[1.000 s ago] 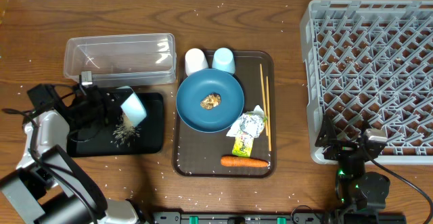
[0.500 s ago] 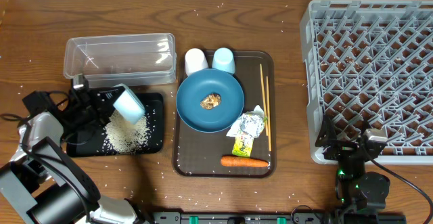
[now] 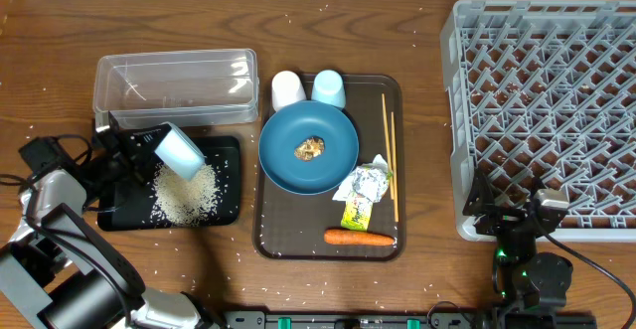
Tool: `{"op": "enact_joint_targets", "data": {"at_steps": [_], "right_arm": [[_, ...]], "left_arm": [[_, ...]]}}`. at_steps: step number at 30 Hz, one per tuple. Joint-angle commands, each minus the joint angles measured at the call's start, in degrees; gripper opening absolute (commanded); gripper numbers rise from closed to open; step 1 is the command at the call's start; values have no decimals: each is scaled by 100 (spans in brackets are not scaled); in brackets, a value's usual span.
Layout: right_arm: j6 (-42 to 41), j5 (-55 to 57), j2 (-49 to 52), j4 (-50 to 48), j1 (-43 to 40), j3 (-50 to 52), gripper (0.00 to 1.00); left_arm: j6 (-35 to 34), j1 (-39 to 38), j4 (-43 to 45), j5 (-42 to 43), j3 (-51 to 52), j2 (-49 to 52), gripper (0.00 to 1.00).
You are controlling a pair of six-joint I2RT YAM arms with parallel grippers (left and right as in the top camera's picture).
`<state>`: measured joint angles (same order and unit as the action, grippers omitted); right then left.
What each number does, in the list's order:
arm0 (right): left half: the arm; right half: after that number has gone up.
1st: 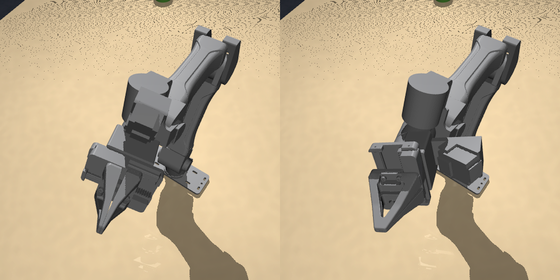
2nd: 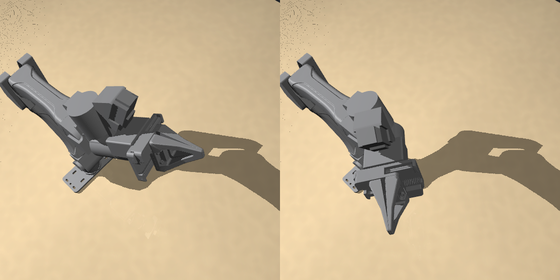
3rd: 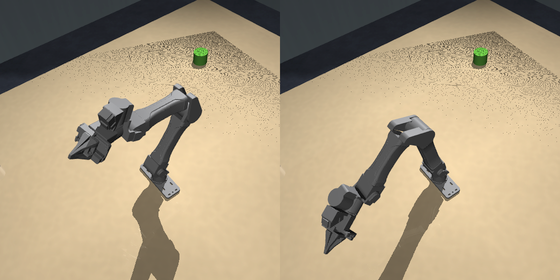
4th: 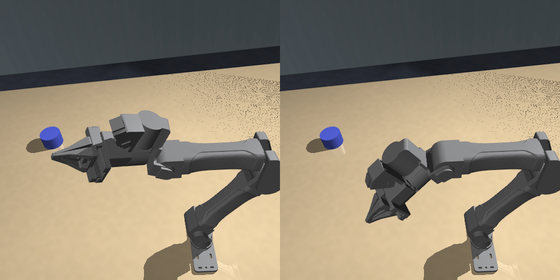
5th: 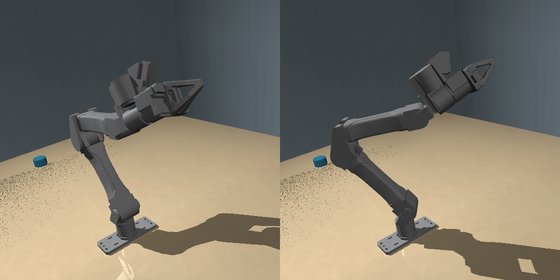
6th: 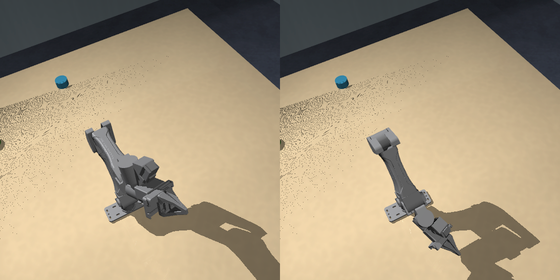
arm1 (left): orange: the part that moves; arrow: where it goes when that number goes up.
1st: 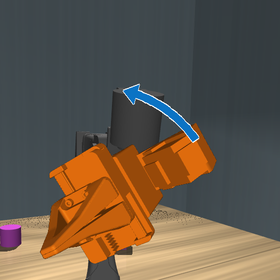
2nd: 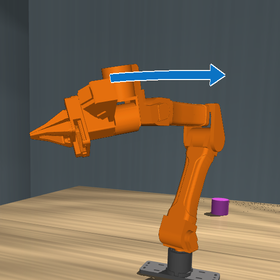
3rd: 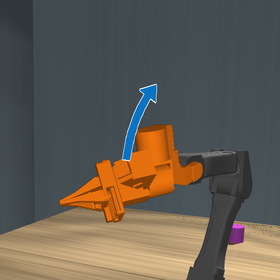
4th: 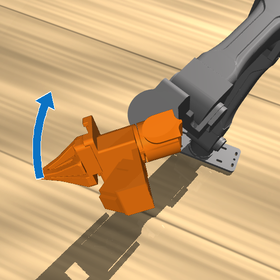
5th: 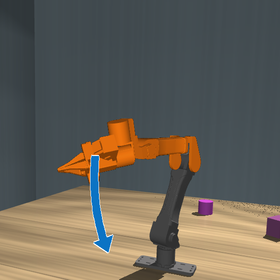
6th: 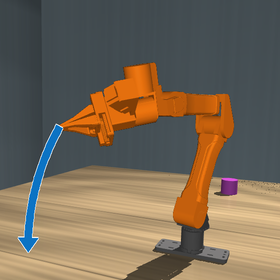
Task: Sort waste into correct bins and load items into the dishwasher rack
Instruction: 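Tip the bowl over the black tray to pour out the rice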
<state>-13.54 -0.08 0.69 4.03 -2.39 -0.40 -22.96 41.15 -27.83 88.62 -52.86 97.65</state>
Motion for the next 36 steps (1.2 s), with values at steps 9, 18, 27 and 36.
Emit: {"op": "enact_joint_targets", "data": {"at_steps": [9, 18, 27, 36], "right_arm": [[33, 22, -20, 24, -96, 9, 99], [33, 22, -20, 24, -96, 9, 99], [33, 22, -20, 24, -96, 9, 99], [33, 22, -20, 24, -96, 9, 99]], "left_arm": [[-634, 55, 514, 153, 13, -83, 6], [-116, 105, 883, 153, 13, -181, 6], [883, 15, -647, 149, 13, -319, 6], [1102, 26, -975, -52, 11, -378, 6]]}}
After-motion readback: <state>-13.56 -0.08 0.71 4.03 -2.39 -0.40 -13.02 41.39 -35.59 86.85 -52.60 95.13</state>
